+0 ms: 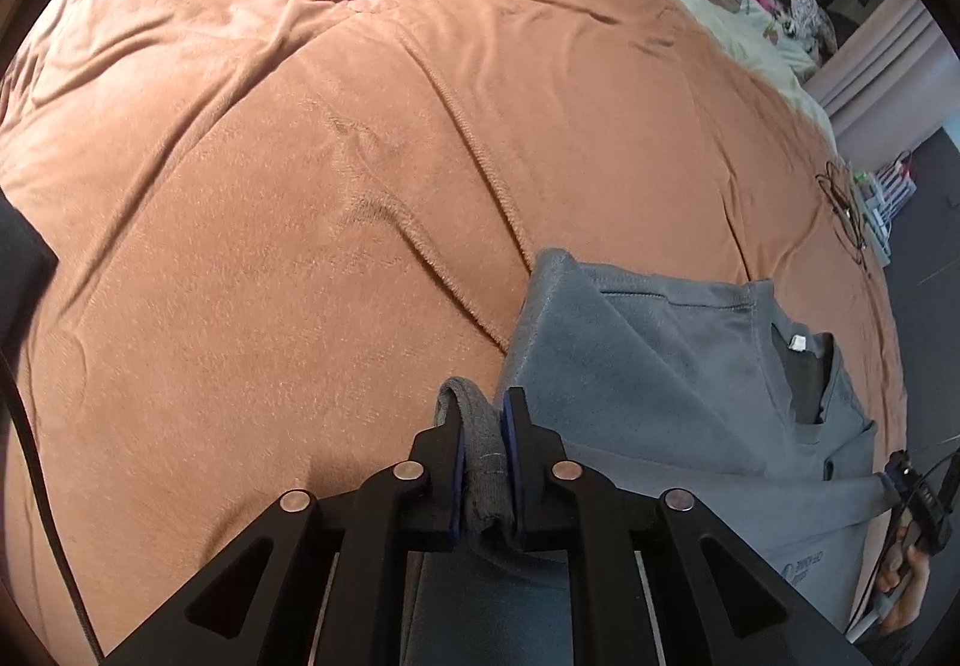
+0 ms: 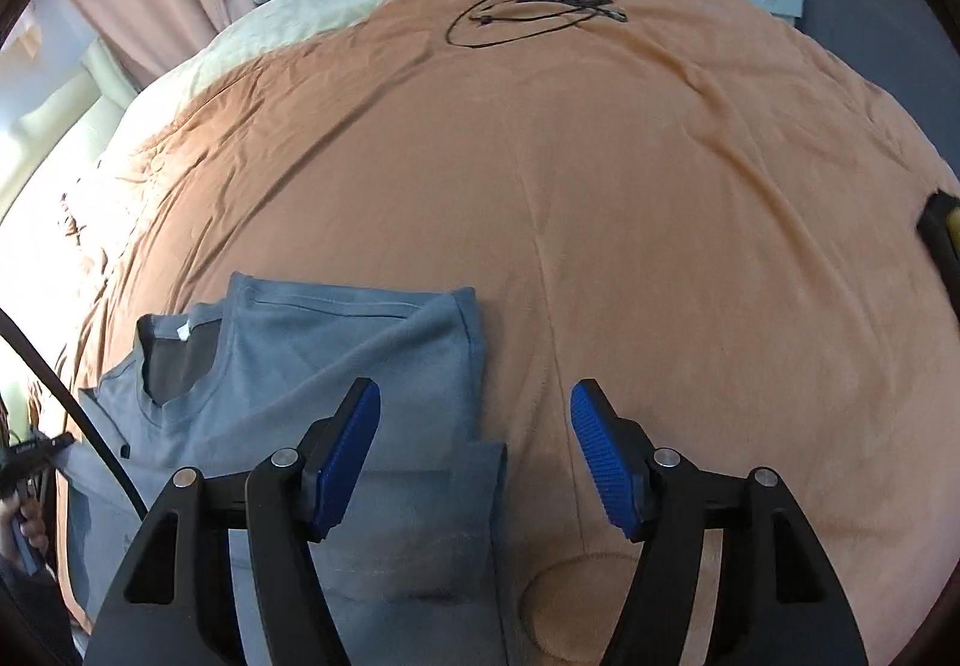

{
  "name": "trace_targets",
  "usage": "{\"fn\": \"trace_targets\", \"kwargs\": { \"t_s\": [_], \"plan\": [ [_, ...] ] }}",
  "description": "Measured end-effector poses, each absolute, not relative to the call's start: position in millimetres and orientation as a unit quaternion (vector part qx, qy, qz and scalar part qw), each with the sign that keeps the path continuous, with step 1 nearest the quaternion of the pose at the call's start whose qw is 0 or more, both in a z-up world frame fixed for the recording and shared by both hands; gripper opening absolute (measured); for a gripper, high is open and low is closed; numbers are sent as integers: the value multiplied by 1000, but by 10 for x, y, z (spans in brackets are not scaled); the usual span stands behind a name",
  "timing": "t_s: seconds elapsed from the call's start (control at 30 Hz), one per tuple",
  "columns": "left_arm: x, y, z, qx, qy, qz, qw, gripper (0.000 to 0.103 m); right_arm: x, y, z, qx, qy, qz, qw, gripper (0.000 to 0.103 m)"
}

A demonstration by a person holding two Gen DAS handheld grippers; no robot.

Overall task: Fold small clothes
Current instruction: 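Open the right tool, then the left tool, releasing the folded hem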

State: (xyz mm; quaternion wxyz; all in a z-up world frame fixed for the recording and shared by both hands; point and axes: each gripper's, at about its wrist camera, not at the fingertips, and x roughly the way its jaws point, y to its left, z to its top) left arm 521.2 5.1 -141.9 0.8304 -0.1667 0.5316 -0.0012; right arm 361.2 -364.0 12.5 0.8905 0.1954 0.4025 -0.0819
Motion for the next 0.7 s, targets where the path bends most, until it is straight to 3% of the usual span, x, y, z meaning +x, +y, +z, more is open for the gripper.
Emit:
{"fn": "trace_targets", "kwargs": {
  "t_s": [0.03, 0.07, 0.1, 0.13, 0.47, 0.6, 0.63, 0.7],
  "plan": [
    [5223, 43, -1434, -162, 536, -2, 829, 27, 3623, -3635, 110, 186, 407, -82, 891, 64],
    [5226, 31, -1454, -149, 541, 6, 828, 54, 3634, -3599, 99, 175, 414, -82, 890, 64],
    [5222, 29, -1463, -135, 542, 16, 829, 71, 3657, -3576, 54, 168, 419, -81, 889, 64],
    [5203, 38, -1462, -128, 538, 20, 833, 72, 3682, -3559, 35, 162, 425, -79, 887, 64],
    [5424, 8, -1288, -111, 503, -12, 857, 70, 3981, -3512, 10, 145, 443, -82, 881, 64],
    [5640, -148, -1346, -93, 510, -29, 855, 51, 4155, -3561, -29, 132, 450, -99, 877, 63],
    [5689, -182, -1379, -85, 513, -29, 854, 47, 4196, -3568, -40, 130, 453, -102, 876, 59],
    [5784, -189, -1482, -79, 526, -19, 847, 29, 4286, -3598, -96, 131, 462, -109, 871, 51]
  ]
}}
